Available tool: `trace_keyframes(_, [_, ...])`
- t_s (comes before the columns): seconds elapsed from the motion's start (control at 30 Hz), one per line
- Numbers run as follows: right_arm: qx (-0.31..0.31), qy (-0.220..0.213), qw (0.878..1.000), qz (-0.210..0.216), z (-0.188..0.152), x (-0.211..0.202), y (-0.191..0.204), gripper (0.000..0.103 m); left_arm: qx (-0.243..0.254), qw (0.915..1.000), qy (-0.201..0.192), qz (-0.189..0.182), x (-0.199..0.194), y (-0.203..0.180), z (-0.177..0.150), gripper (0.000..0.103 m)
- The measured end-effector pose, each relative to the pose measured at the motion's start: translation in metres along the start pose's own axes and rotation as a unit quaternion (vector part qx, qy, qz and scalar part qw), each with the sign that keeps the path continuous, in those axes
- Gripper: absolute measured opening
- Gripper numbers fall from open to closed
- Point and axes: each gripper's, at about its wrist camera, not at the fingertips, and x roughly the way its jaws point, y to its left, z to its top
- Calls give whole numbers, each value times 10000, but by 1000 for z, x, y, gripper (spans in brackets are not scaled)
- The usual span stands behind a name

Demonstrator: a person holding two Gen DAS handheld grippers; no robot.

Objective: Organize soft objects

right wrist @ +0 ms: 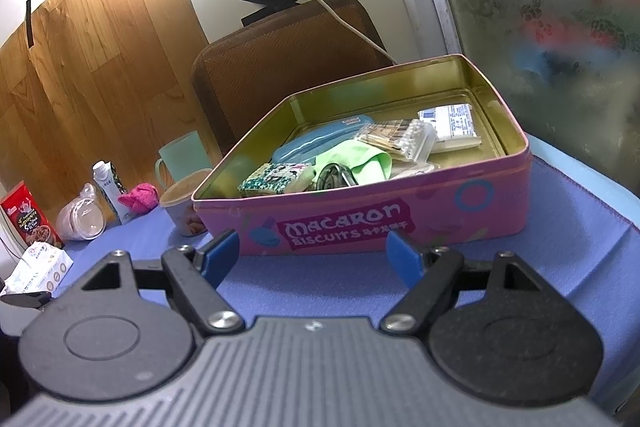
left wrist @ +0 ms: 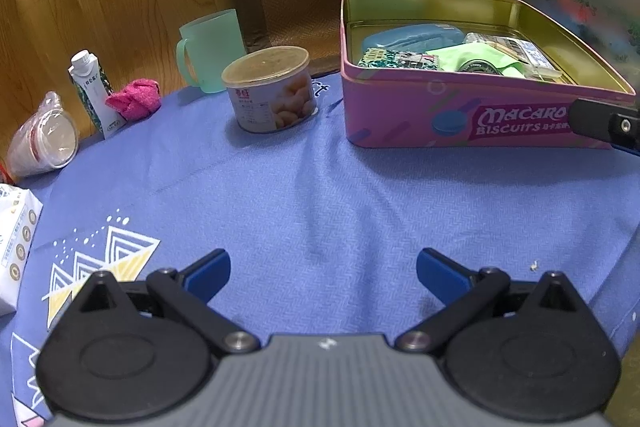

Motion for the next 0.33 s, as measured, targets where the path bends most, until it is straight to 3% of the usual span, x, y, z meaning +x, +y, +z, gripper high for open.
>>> trace_keyframes(0.2, [-22,30,10000,6,-2,2,2,83,110,9988,-245,-405,-11,-2,-2,103])
trace_keyframes(0.33, [-38,53,10000,5,-2,3,2,83,99,9981,-369,-478,-14,-4,-1,103])
